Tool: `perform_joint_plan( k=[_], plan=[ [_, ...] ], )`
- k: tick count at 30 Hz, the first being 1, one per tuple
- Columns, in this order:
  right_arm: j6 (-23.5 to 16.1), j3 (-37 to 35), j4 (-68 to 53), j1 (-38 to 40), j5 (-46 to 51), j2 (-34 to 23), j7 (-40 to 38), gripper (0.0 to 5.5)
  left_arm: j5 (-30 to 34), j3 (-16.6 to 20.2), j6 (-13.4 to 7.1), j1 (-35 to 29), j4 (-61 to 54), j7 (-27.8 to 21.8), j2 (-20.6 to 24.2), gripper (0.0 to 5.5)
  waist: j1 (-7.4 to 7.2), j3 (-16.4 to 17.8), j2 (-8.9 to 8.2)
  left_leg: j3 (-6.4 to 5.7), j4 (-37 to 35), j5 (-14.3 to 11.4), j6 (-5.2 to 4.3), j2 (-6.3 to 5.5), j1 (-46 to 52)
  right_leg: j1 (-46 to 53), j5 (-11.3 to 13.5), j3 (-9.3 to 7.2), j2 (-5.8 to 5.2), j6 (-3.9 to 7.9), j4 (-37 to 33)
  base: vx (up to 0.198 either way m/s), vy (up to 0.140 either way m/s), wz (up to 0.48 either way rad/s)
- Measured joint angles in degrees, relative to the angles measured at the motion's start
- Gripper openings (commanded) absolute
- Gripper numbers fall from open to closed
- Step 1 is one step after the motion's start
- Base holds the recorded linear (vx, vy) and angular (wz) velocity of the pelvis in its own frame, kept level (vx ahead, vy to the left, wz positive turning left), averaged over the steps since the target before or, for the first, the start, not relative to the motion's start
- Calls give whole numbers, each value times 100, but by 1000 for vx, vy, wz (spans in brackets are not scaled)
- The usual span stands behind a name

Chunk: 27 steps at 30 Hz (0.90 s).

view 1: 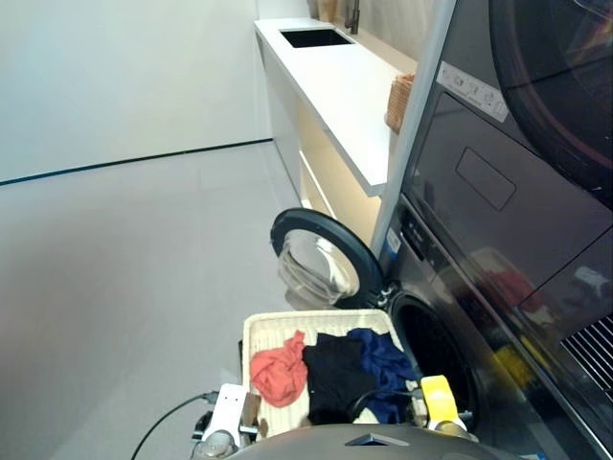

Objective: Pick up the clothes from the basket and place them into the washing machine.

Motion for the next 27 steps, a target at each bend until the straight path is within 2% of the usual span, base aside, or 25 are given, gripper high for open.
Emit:
perform_joint_plan(
  k=[23, 27],
  plan=[
    [-14, 140, -29, -37, -3, -25, 3, 550, -113, -4, 2, -48, 3, -11, -7, 550, 1, 60, -24, -4, -27, 0, -1, 1, -8, 6, 4, -9, 5, -1, -54, 0, 0, 0],
    [-14, 299, -176, -34, -7, -22, 25, 550, -108, -191, 1, -89, -51, -8, -21, 550, -3, 69, -26, -4, -34, 0, -1, 2, -12, -2, 3, -9, 5, 1, -54, 0, 0, 0]
  ],
)
